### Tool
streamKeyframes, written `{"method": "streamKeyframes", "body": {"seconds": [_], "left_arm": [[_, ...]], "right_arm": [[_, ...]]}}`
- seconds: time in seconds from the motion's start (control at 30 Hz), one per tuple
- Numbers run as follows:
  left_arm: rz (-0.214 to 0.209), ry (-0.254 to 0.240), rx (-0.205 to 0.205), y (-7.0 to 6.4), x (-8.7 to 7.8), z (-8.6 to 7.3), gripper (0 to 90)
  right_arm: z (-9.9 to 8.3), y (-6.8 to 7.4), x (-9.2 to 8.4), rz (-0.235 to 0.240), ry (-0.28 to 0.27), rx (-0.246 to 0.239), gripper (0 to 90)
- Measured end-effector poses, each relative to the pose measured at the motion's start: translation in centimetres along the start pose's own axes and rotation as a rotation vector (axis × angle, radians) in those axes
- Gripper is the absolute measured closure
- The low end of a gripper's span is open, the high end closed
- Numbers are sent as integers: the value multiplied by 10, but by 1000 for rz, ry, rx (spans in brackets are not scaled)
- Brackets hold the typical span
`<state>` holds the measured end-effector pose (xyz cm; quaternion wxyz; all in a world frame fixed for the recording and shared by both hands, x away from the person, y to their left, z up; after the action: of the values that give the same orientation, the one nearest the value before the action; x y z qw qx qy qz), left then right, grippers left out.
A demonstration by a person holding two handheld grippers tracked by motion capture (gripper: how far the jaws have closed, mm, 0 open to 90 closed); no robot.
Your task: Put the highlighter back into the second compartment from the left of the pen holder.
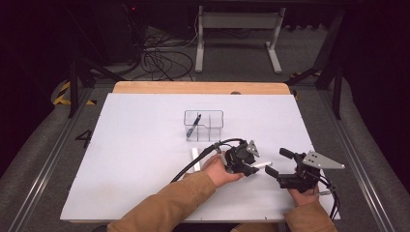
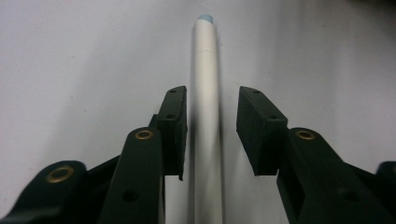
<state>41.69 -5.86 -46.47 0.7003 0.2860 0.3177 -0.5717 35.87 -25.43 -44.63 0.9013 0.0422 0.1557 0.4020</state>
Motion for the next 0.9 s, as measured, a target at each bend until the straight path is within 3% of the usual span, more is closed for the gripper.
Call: {"method": "streamKeyframes", "body": {"seconds": [0.23, 0.47, 0.9], "left_arm": [[31, 43, 16, 1, 2, 5, 771], [33, 55, 23, 1, 1, 6, 786], [42, 25, -5, 9, -29, 5, 787]], "right_arm": [[0, 0, 0, 2, 2, -3, 76], [0, 0, 0, 4, 1, -1, 76], [0, 0, -2, -2, -14, -6, 76]]}}
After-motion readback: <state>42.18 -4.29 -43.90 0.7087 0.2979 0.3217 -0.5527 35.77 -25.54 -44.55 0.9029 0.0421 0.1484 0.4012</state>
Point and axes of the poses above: each handheld gripper's, and its own axes: x roughly forward along the jaws, z roughly out of its top, y roughly to its left, the point moved 2 cm from there along x, roughly forward along the jaws, and after that the axes turned 5 degrees about x, right-handed, at the moved point
